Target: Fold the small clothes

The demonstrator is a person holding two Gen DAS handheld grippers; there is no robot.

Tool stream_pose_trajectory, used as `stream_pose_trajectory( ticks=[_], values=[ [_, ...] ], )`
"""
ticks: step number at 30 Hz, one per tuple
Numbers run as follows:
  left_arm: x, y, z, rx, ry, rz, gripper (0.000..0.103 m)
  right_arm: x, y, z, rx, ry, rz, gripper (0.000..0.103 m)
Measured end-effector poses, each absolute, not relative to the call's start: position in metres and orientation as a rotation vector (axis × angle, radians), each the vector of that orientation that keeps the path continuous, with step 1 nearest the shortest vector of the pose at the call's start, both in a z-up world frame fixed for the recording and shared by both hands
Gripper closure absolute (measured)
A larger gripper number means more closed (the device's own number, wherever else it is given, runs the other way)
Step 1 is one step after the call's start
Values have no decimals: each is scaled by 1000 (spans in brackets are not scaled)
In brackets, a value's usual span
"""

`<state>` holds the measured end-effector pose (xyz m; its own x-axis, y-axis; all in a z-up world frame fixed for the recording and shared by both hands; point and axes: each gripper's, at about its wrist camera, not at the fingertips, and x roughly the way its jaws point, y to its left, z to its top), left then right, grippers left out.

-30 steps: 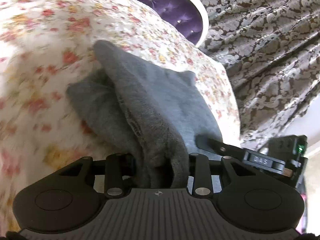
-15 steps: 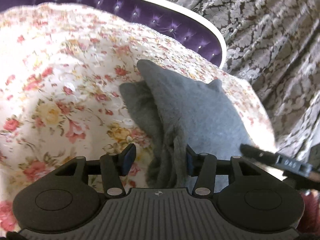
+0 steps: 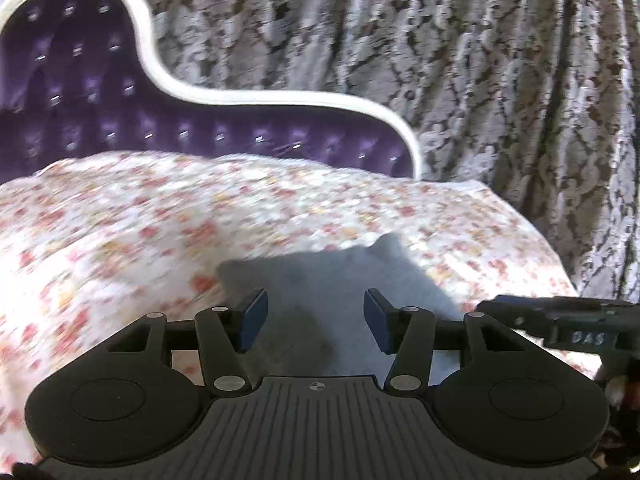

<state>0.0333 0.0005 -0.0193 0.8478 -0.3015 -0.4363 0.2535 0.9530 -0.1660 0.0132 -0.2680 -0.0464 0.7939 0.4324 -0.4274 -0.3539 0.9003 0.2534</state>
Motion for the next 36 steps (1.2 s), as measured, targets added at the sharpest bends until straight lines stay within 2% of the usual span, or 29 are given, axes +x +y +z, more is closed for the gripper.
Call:
stream_pose_trajectory(
  ticks=[1, 3, 9, 20, 28, 32, 34, 36],
  values=[
    [40, -4, -21, -101, 479, -301, 51, 15, -266, -45, 160, 498, 429, 51],
    [51, -11, -28, -111, 477, -328, 51, 20, -262, -44, 156, 498, 438, 59],
    [76, -3, -69, -118, 654, -247, 51, 34, -252, -42, 131, 504, 472, 59],
    [65, 7, -72, -168, 655, -210, 49, 90, -218, -49, 44, 613, 611, 58],
    [72, 4, -72, -169, 665, -199, 47, 160, -230, -78, 26, 711, 420, 61],
    [73, 1, -70, -162, 672, -183, 34, 152, -242, -66, 34, 651, 350, 45],
    [73, -1, -68, -159, 684, -175, 14, 139, -248, -59, 54, 620, 345, 33],
    [72, -3, -66, -158, 699, -171, 8, 124, -251, -51, 50, 588, 337, 26]
  ],
)
